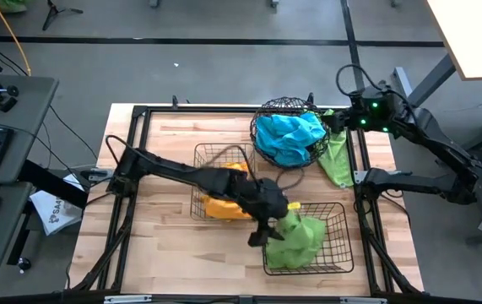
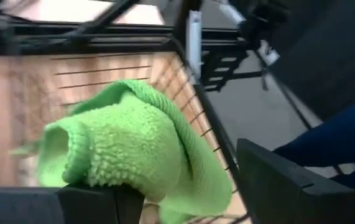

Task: Sort microfiber towel by color & place in baskets
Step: Put the bottom green microfiber towel into the bottom right black metal basket, then put the green microfiber towel into the bottom right black metal basket

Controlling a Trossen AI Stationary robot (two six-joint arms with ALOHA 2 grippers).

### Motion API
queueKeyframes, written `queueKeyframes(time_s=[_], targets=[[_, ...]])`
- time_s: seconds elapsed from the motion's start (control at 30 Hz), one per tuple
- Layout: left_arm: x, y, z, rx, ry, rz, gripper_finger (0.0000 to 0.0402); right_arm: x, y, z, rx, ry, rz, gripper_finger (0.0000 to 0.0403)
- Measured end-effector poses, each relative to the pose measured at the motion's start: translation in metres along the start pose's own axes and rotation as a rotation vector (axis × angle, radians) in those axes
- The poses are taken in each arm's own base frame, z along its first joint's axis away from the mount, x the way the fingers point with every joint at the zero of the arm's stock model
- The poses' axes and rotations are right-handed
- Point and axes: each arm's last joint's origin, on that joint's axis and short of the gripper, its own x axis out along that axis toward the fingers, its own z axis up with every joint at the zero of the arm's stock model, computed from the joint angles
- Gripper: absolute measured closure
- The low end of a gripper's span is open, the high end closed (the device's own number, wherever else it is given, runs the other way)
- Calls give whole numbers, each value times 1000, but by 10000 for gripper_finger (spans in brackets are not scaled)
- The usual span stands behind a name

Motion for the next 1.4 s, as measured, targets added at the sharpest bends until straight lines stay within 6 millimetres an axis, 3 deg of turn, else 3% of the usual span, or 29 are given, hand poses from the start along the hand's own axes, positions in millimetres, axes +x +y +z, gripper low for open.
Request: queueKeyframes(time_s=[0.13,0.23,0.37,0.57,0.67,0.8,0.97,1.03,1.17,1.4], targets=[[40,-3,-26,94,101,-30,179,12,0,0,5,48,-49,66],[53,-2,-42,254,190,108,179,20,-1,0,-8,73,-100,66],[42,-2,-35,417,211,326,179,28,-4,1,-49,62,-221,66],[19,9,-12,510,204,349,179,48,-17,0,-85,128,-385,66],[1,28,2,503,184,389,179,63,-28,-3,-96,194,-400,66],[-30,66,4,359,263,458,179,78,-53,-6,-37,216,-478,66],[-95,116,-3,28,378,559,179,100,-92,-15,142,184,-465,66],[-117,130,-7,-73,397,578,179,105,-98,-15,196,138,-466,66],[-163,136,1,-117,323,604,179,106,-94,-5,336,-5,-423,66],[-267,128,15,-38,119,739,179,122,-99,1,605,-140,-519,85]])
